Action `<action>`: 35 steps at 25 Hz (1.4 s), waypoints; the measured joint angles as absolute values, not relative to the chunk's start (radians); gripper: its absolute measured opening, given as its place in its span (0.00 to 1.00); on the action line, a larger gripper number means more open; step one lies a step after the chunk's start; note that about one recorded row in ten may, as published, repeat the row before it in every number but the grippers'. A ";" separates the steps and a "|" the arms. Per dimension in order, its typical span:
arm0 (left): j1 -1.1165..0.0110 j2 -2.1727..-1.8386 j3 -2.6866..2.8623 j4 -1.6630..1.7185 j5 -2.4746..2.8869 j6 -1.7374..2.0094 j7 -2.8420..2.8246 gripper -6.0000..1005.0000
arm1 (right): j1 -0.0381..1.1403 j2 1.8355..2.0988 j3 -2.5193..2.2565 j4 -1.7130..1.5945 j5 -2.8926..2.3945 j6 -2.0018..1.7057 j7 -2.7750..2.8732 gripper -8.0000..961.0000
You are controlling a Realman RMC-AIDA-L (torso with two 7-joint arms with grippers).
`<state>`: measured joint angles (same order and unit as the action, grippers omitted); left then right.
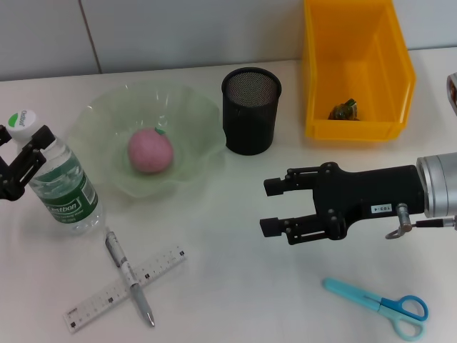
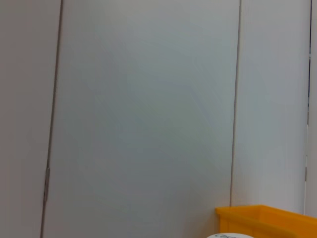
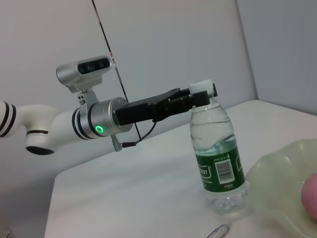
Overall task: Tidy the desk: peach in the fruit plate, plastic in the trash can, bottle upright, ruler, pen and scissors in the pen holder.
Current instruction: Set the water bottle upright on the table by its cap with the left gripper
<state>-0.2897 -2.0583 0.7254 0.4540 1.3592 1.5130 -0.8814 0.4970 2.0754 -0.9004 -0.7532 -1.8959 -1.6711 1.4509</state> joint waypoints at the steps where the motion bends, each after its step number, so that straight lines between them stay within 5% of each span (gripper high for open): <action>1: -0.290 -2.058 0.725 0.454 1.359 1.513 -0.881 0.43 | 0.497 2.075 -0.900 -0.753 -1.896 -1.672 1.451 0.78; 35: -0.289 -2.062 0.730 0.441 1.372 1.482 -0.868 0.44 | 0.491 2.075 -0.902 -0.752 -1.896 -1.686 1.453 0.78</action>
